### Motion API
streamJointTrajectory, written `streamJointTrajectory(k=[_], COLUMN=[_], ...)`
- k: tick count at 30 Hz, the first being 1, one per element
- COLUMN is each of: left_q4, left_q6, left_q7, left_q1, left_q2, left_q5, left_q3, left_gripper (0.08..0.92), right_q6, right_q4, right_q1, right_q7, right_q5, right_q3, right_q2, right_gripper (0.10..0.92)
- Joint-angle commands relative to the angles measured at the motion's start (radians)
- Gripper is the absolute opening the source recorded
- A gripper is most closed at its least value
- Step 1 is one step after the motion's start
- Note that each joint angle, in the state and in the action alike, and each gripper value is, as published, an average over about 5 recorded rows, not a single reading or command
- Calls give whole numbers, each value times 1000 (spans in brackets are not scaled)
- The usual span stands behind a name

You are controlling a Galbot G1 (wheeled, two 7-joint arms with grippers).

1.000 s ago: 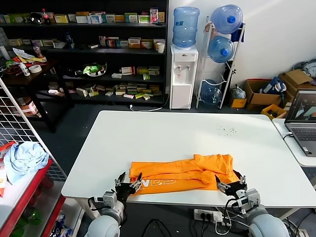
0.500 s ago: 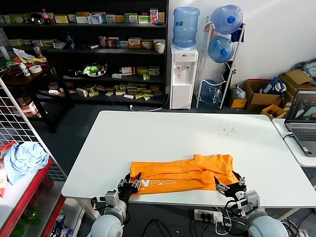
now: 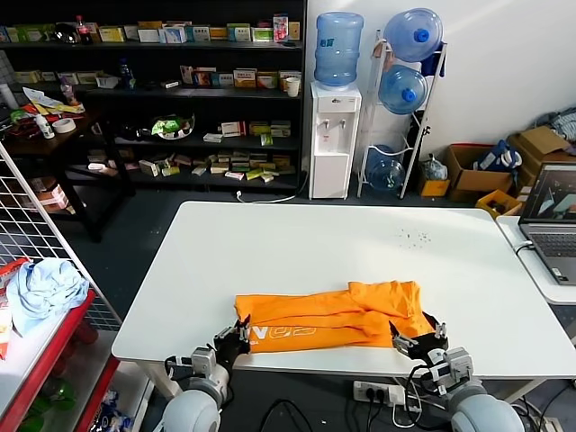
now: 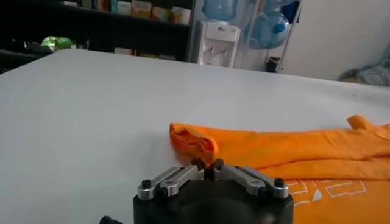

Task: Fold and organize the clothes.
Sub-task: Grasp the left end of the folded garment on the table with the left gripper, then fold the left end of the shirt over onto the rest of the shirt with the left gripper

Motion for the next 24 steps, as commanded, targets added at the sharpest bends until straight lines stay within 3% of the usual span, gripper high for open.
streamJointTrajectory(k=[1, 13, 18, 24], left_q4=[4, 67, 41, -145], left_q6=[15, 43, 25, 37], left_q7=[-13, -74, -84, -96], left_q1=[-14, -82, -83, -35], left_q2=[75, 287, 305, 249], left_q5=[18, 17, 47, 39], left_q3=[-61, -246, -257, -172], left_gripper=[131, 131, 131, 131], right_q6=[1, 26, 72, 193], right_q4=[1, -14, -33, -68], right_q1=[0, 21, 36, 56], right_q7=[0, 18, 39, 86], right_q5=[1, -1, -6, -42], right_q3=[1, -9, -10, -3], right_q2=[-1, 9, 17, 34], right_gripper=[823, 823, 823, 823])
